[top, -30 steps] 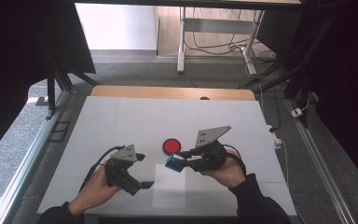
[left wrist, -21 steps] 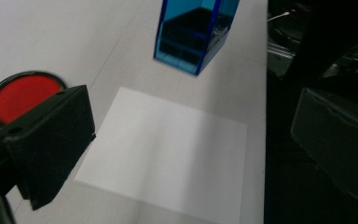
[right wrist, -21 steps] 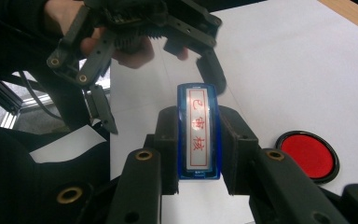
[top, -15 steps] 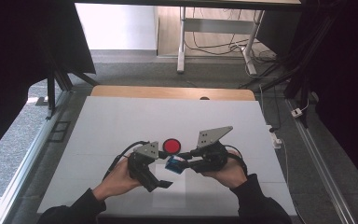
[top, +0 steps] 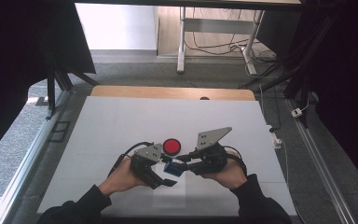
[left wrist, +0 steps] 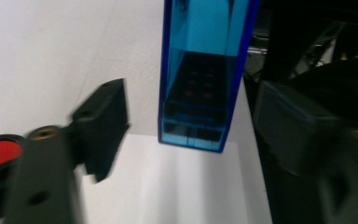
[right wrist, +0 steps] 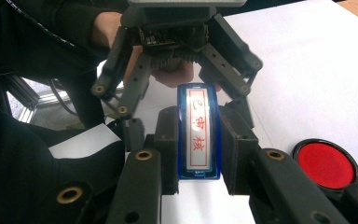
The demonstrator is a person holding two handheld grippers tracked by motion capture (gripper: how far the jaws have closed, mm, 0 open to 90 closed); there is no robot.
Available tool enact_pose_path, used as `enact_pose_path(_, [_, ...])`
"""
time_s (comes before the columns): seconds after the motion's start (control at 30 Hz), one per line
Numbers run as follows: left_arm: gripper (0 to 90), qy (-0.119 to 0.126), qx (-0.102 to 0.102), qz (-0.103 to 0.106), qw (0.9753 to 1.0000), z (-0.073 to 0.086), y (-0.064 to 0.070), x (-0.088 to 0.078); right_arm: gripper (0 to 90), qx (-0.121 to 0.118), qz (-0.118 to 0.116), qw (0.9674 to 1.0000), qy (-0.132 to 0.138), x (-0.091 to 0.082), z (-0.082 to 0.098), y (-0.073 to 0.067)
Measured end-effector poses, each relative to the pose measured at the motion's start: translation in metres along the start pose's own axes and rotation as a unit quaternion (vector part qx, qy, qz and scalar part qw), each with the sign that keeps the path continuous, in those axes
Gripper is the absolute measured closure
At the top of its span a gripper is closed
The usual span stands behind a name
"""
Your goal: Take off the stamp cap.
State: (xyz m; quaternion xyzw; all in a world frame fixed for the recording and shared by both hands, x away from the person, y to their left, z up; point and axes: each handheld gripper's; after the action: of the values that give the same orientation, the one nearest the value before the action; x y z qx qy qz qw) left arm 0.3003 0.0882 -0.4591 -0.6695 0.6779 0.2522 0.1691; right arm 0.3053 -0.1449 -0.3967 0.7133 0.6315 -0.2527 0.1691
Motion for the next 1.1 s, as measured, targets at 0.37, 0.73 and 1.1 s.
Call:
enact_pose_path(0.37, [57.9,0.018,0.003,0.031,0.9994,0.004,-0.003,-0.006,71.6,-0.003,-0.005,1.0000,0.001,-0.001,0.000,0.000])
enact_pose_path(0.73, [66.4,0.034,0.001,0.046,0.9984,0.006,-0.004,-0.009,71.6,-0.007,-0.015,0.9998,0.005,-0.003,-0.002,-0.002])
enact_pose_path(1.1, [68.9,0.045,0.024,0.054,0.9973,0.006,0.000,-0.011,71.7,0.000,-0.038,0.9991,0.019,-0.004,-0.001,-0.001])
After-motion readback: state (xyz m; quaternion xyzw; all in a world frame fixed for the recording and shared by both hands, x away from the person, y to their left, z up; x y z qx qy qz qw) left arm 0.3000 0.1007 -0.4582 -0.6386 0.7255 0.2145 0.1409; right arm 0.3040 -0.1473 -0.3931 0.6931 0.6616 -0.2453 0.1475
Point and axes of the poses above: each handheld gripper's, and its own axes: x roughly forward along the jaws, z roughly out of its underside, y roughly to its right, and after that the axes turned 3 degrees about z, right-handed
